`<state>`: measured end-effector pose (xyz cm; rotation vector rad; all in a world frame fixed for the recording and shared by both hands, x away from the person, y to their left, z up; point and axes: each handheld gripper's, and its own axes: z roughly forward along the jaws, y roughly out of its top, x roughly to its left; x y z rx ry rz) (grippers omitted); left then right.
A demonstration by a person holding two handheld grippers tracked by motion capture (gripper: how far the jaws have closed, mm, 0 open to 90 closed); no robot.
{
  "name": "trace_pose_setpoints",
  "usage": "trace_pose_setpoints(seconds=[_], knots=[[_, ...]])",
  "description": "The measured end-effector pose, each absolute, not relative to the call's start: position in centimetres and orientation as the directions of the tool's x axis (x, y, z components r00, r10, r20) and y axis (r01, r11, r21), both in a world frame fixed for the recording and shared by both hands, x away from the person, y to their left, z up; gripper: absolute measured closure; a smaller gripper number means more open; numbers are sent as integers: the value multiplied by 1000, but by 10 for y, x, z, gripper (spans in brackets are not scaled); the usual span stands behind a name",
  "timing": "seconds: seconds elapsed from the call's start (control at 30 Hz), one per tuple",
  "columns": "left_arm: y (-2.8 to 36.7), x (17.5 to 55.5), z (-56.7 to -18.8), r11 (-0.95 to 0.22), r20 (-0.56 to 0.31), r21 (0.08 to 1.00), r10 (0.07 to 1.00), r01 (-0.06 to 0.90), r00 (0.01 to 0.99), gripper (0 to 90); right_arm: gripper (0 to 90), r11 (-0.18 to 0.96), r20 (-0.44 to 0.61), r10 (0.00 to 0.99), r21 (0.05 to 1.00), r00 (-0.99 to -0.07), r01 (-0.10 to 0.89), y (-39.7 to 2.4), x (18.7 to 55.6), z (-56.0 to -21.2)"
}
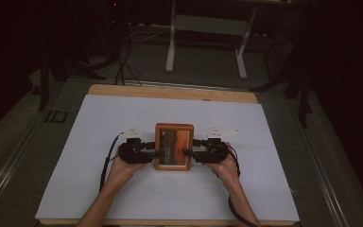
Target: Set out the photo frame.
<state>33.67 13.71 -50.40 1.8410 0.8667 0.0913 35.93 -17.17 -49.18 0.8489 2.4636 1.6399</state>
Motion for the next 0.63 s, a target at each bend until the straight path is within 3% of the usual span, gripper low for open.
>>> trace_pose_setpoints(seconds=[0.47, 0.63], knots=[[162, 334, -485, -137, -316, 851, 636, 506, 704, 448, 388, 313, 205, 480, 868, -853, 385, -200, 355, -475], [169, 335, -485, -167, -266, 845, 693, 508, 670, 445, 375, 326, 213, 491, 854, -845, 405, -211, 356, -478]])
